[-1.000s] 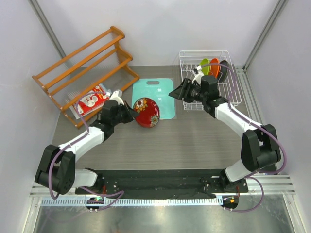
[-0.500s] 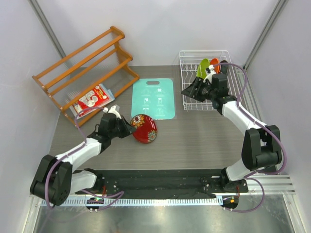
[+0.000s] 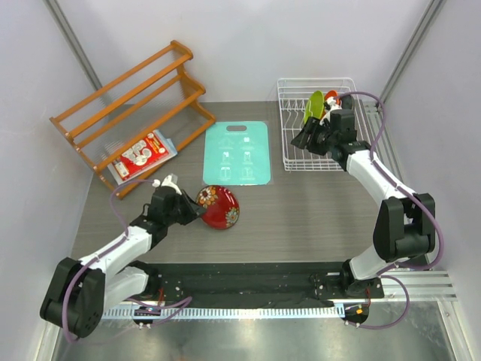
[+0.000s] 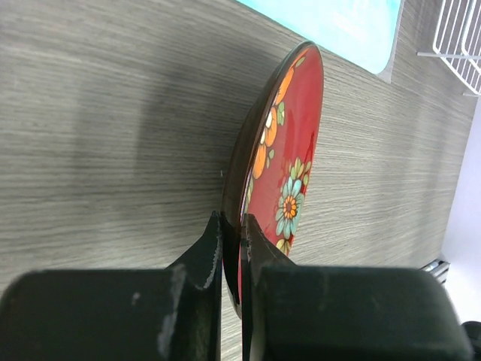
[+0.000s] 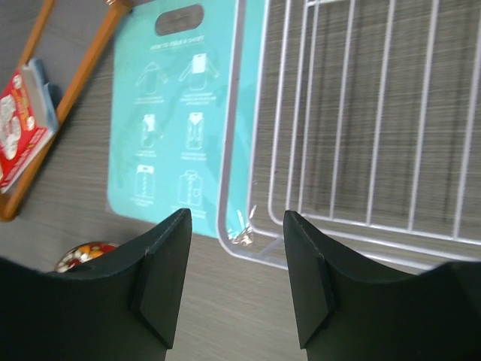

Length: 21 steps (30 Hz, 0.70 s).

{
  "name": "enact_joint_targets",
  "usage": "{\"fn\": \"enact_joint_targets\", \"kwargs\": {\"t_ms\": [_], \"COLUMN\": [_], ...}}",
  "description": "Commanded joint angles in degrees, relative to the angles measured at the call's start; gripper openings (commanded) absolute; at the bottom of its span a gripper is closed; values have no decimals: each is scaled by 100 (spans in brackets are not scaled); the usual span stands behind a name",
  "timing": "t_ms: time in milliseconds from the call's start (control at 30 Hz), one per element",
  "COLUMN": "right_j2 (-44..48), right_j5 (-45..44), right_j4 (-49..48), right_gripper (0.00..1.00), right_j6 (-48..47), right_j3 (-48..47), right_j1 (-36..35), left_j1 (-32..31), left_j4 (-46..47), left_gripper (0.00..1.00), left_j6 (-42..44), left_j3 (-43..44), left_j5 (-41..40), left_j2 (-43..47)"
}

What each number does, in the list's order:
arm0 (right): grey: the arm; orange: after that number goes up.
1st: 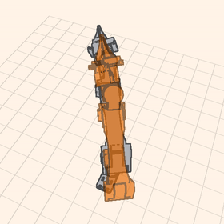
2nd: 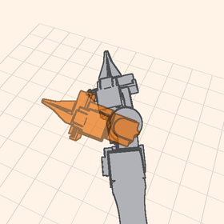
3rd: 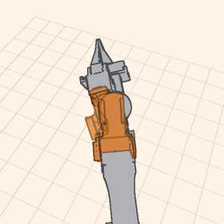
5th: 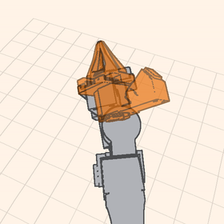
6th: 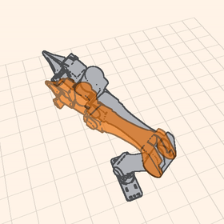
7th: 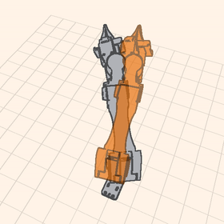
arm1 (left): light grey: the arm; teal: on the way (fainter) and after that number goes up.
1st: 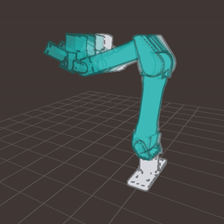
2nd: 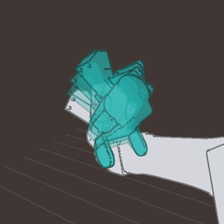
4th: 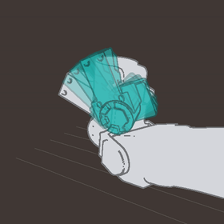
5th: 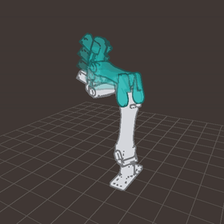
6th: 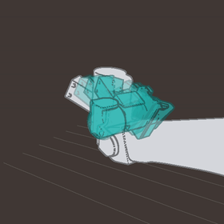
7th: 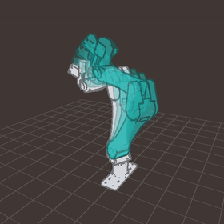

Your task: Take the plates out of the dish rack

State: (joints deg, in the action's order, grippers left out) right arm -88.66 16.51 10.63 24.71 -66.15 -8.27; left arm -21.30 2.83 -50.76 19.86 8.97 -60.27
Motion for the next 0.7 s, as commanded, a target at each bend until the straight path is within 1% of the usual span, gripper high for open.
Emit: {"fn": "enact_joint_targets", "kwargs": {"t_ms": [0, 100, 167, 200, 300, 500, 533, 600, 667], "right_j2": [-11, -55, -98, -116, -142, -248, -257, -318, -432], "right_j5": [-780, -1105, -1229, -1282, -1440, -1423, -1440, -1475, -1580], "right_j4": [403, 545, 580, 606, 615, 615, 615, 624, 668], "right_gripper": [58, 58, 58, 58, 58, 59, 58, 59, 59], "right_j6": [-432, -563, -599, -642, -669, -669, -669, -669, -722], "right_j3": [-372, -478, -522, -530, -548, -601, -636, -706, -855], "right_j1": [45, 71, 106, 124, 168, 221, 230, 247, 273], "left_j1": [-6, -6, -6, -6, -6, -6, -14, -15, -15], "left_j4": [-212, -265, -511, -564, -678, -784, -793, -810, -924], "left_gripper": [7, 16, 19, 24, 22, 29, 37, 39, 45], "left_j6": [-83, -48, 22, 40, 67, 84, 75, 66, 119], "left_j3": [-280, -377, -395, -421, -491, -465, -465, -430, -325], "left_j5": [-203, -299, -335, -378, -431, -502, -528, -528, -563], "left_j2": [94, 138, 182, 200, 322, 411, 376, 323, 253]}}
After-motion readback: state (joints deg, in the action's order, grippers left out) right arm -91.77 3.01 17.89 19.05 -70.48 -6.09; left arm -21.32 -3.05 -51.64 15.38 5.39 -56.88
